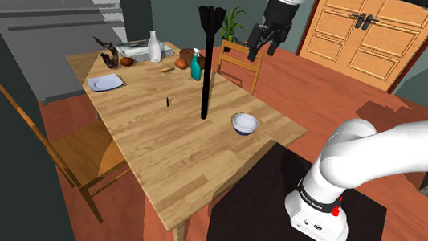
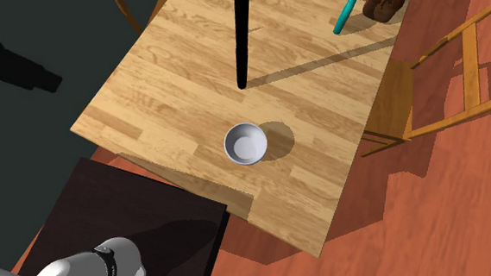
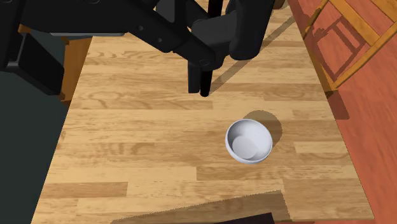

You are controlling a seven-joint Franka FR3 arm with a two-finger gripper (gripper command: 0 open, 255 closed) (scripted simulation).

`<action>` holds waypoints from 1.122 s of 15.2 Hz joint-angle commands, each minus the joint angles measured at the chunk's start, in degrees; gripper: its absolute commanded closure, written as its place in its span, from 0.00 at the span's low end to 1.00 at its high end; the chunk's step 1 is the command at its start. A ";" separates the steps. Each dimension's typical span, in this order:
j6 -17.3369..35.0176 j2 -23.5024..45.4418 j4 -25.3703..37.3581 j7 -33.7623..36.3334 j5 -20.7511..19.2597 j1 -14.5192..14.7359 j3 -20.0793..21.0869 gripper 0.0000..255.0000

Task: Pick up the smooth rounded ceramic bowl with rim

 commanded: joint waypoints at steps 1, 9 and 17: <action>0.00 0.00 0.00 0.00 0.00 0.00 0.00 0.00; 14.26 2.97 -12.28 -2.94 -3.36 -1.35 -2.47 0.00; 30.32 11.73 -20.35 -5.26 -7.38 -3.52 -5.33 0.00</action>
